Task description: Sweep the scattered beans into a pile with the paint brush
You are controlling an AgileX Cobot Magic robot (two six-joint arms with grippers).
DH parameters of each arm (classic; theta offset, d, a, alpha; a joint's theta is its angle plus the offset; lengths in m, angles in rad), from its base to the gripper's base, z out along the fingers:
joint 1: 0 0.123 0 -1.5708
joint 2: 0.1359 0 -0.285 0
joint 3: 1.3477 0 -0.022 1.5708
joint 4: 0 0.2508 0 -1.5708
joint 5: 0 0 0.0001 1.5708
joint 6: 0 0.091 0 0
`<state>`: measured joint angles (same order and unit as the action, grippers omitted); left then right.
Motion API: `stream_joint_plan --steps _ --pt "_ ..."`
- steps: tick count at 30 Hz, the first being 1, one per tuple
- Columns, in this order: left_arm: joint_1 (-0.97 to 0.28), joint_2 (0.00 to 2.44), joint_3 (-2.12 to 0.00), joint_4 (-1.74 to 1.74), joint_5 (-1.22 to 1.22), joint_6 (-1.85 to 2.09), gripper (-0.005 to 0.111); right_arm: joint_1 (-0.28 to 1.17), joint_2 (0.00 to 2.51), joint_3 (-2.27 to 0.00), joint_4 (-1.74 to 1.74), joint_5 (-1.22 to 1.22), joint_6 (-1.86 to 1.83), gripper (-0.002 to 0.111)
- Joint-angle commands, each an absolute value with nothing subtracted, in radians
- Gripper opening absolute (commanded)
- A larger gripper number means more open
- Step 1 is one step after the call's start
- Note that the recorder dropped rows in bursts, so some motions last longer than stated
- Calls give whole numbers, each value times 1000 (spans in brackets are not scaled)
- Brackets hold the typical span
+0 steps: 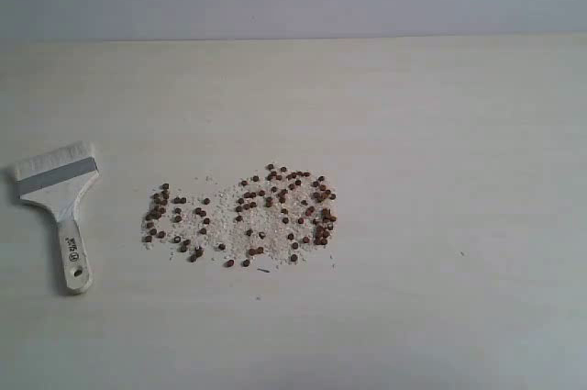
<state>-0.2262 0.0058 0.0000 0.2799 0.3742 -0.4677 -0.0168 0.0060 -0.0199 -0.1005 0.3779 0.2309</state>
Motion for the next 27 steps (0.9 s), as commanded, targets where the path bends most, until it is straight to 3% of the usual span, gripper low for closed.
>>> stream_joint_plan --steps 1,4,19,22,27 --pt "-228 0 0 332 359 -447 0 -23 0 -15 -106 365 230 0" --pt "-228 0 0 412 286 -424 0 -23 0 -15 -106 365 232 0" --pt "-228 0 0 168 -701 -611 0 -23 0 -15 -106 365 232 0" --pt "-228 23 -93 -151 -490 -429 0 -23 0 -15 -106 365 230 0" --pt "-228 265 -337 -937 -220 423 0 -23 0 -15 -108 365 230 0"
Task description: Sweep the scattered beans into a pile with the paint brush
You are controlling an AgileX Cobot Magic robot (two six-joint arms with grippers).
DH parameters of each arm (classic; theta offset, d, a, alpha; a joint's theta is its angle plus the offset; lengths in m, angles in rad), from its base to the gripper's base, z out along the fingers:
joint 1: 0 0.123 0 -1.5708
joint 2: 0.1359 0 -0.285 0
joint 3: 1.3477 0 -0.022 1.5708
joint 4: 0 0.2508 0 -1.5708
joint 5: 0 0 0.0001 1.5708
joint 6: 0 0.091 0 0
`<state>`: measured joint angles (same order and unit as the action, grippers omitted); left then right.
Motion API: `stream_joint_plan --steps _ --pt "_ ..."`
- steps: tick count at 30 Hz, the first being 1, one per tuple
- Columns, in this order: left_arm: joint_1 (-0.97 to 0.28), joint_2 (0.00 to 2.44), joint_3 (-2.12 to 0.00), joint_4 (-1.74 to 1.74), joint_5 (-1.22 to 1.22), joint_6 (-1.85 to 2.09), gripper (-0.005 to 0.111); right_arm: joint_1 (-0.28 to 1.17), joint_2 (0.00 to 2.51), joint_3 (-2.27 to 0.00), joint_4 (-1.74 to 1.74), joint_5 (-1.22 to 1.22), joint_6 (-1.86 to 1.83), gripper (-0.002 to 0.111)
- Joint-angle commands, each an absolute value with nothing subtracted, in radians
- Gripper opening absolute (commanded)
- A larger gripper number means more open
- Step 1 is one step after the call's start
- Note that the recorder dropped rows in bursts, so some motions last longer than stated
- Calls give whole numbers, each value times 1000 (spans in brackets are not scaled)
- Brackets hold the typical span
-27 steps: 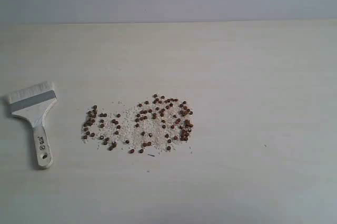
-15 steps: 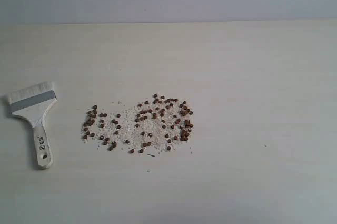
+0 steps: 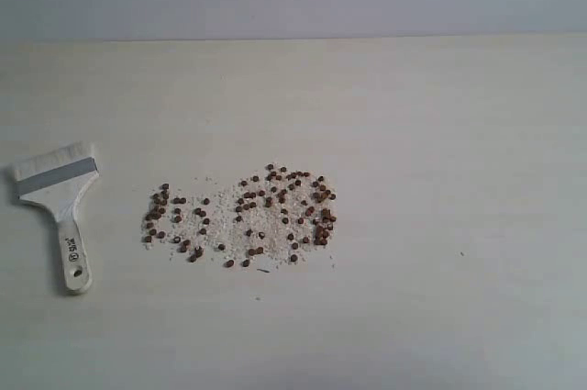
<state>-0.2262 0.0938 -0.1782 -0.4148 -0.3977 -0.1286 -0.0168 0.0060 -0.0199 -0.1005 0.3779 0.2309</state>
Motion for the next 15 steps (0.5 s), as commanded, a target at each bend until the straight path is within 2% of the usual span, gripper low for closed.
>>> stream_joint_plan --steps 1,3,6,15 --pt "-228 331 -372 -1036 -194 526 0 -23 0 -15 -108 365 230 0" --pt "-228 471 -453 -1165 -128 726 0 -23 0 -15 -108 365 232 0" --pt "-228 674 -553 -1224 -69 778 0 -23 0 -15 -108 365 232 0" --pt "-228 1193 -803 -1065 143 786 0 -23 0 -15 -108 365 232 0"
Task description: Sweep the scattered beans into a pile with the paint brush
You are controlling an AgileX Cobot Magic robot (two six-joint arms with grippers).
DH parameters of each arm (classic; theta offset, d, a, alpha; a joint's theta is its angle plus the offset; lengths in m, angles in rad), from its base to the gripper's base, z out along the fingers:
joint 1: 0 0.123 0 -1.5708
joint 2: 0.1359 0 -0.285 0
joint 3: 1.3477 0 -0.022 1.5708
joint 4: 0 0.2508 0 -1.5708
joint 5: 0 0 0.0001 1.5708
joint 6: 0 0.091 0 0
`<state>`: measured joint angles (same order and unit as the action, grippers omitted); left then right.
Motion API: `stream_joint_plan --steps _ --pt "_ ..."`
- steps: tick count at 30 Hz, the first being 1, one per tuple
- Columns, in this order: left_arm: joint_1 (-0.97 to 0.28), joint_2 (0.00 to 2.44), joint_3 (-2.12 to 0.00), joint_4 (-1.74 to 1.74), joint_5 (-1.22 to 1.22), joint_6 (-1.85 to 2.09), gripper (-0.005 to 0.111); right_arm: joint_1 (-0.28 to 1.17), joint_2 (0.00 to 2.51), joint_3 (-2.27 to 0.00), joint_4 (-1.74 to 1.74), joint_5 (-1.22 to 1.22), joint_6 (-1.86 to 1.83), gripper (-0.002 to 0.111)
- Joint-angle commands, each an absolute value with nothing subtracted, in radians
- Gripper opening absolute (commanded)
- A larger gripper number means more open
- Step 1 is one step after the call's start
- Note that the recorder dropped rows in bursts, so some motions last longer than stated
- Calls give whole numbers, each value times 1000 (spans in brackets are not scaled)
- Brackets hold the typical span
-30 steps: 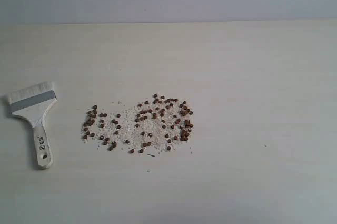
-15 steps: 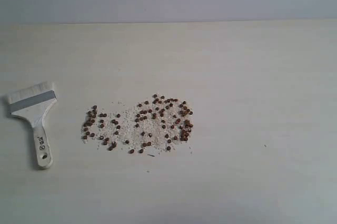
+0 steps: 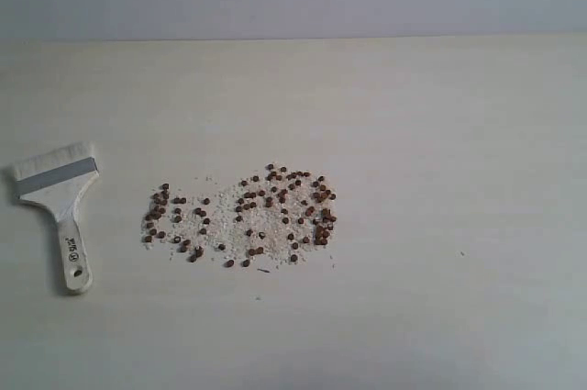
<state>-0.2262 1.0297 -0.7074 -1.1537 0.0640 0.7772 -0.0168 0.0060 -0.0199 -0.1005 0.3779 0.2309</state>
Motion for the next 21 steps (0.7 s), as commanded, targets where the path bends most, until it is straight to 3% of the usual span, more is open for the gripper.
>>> stream_joint_plan --steps 1,9,16,21 --pt "-228 1231 -825 -1030 150 786 0 -23 0 -15 -108 365 232 0" --pt "-217 1450 -1000 -345 223 844 0 -23 0 -15 -108 365 232 0" --pt "-209 1473 -1050 191 540 804 0 -23 0 -15 -108 365 234 0" --pt "-209 1491 -1052 469 590 172 0 -23 0 -15 -108 365 232 0"
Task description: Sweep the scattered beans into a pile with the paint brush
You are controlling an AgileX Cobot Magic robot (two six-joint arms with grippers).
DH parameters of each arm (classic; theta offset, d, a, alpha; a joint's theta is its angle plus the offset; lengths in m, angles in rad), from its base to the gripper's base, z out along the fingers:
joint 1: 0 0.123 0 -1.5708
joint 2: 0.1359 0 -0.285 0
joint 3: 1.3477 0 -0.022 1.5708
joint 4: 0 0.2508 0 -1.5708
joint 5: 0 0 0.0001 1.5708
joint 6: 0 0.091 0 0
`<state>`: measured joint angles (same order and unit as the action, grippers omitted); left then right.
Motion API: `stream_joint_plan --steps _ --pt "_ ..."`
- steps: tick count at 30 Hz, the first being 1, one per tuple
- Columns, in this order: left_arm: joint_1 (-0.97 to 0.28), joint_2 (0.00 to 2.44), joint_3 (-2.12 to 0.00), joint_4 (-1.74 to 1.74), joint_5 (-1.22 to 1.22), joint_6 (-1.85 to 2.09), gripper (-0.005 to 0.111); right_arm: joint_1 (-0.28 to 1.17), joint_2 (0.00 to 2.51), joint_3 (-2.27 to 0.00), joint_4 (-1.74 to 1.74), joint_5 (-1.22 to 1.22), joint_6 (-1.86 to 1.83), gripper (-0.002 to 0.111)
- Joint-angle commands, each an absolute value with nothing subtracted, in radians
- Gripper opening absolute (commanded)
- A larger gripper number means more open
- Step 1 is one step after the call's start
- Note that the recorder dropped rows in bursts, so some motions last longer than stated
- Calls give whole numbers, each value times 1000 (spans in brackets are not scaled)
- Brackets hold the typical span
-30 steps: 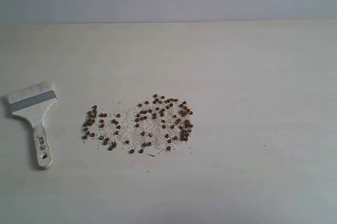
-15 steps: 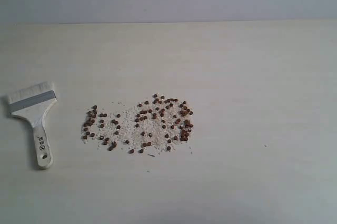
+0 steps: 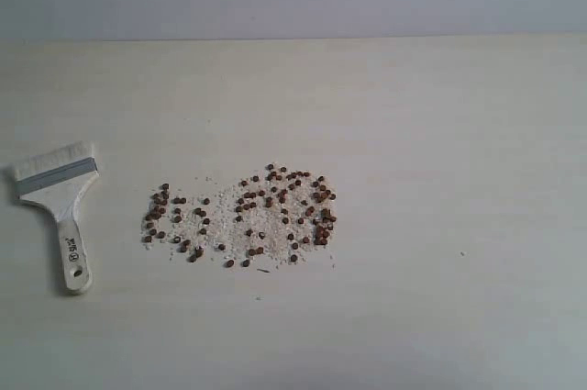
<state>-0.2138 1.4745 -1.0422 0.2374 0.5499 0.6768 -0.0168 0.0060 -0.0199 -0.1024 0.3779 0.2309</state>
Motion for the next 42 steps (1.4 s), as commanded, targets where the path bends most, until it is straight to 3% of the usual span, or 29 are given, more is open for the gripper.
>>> stream_joint_plan --steps 1,5,12,15,21,24,42 --pt "-209 1501 -1059 511 610 -24 0 -23 0 -15 -108 365 232 0" --pt "-209 1547 -1085 486 726 -493 0 -23 0 -15 -108 365 234 0" --pt "-211 1622 -1083 169 937 -508 4 -23 0 -15 -108 365 232 0" --pt "-250 1642 -1077 95 979 -494 18 -23 0 -15 -108 365 232 0" --pt "-389 1642 -1066 89 870 -594 59 -23 0 -15 -108 365 232 0" --pt "-439 1642 -1057 126 850 -678 69 -23 0 -15 -108 368 230 0" --pt "-474 1656 -894 159 706 -890 70 -23 0 -15 -104 373 232 0"
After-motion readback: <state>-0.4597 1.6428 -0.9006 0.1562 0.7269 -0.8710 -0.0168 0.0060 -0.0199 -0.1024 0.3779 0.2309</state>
